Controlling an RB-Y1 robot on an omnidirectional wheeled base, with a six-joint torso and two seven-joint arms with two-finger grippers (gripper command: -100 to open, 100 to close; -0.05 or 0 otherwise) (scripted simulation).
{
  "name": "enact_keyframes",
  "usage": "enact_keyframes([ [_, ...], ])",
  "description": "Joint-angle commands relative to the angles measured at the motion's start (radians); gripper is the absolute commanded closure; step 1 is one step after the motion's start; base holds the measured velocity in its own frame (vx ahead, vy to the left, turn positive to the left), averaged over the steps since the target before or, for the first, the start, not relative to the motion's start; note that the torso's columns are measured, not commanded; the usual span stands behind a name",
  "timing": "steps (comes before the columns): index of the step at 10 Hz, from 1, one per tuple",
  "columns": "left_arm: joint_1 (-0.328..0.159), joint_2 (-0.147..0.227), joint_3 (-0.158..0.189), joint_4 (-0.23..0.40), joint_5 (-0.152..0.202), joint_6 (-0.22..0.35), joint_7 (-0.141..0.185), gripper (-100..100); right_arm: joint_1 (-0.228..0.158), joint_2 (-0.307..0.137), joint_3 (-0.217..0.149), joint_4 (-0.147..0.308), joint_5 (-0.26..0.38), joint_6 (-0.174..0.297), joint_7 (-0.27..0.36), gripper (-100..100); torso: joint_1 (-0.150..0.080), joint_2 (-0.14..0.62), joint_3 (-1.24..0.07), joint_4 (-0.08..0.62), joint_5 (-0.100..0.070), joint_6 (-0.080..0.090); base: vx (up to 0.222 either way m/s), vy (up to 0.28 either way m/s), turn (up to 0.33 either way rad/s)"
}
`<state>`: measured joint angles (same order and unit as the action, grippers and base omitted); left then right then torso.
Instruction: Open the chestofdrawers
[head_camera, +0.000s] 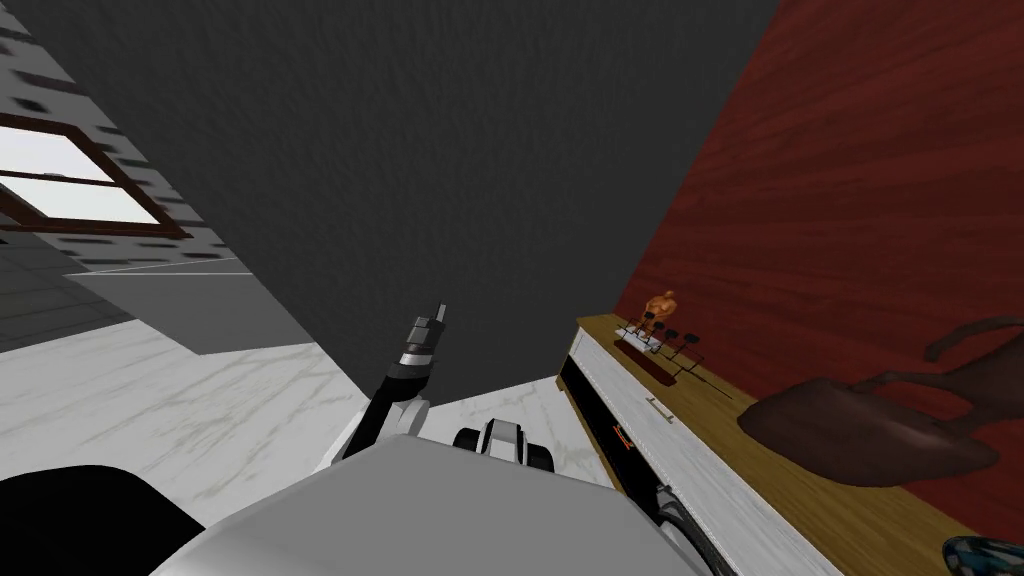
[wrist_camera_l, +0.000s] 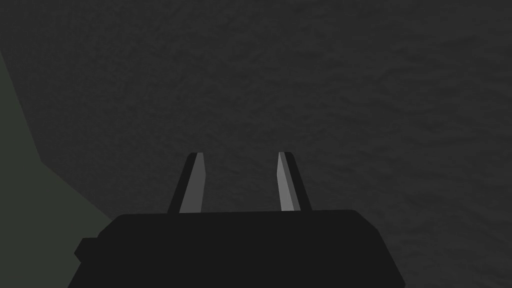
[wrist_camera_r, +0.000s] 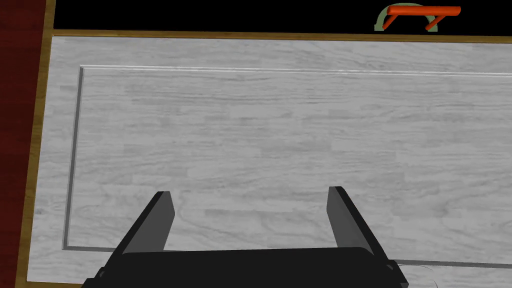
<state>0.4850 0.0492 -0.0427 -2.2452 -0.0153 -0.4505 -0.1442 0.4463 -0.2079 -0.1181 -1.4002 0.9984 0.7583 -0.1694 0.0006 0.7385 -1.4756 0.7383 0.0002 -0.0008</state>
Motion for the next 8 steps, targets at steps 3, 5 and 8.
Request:
enact_keyframes([
  [3,0.0,0.0,0.0,0.0,0.0,0.0,0.0,0,-0.014,0.006,-0.011,0.082,0.081,0.115,0.002,-100,-0.001,-0.001,-0.001,0.0,0.0,0.0,0.027,-0.02,0.161],
  [5,0.0,0.0,0.0,0.0,0.0,0.0,0.0,0,-0.021,0.009,-0.02,0.137,0.134,0.174,0.0,-100,-0.001,-0.001,-0.001,0.0,0.0,0.0,0.043,-0.029,0.196],
  [8,0.0,0.0,0.0,0.0,0.0,0.0,0.0,0,-0.038,0.017,-0.039,0.222,0.229,0.265,-0.003,-100,0.0,0.0,0.0,0.0,0.0,0.002,0.039,-0.029,0.232],
])
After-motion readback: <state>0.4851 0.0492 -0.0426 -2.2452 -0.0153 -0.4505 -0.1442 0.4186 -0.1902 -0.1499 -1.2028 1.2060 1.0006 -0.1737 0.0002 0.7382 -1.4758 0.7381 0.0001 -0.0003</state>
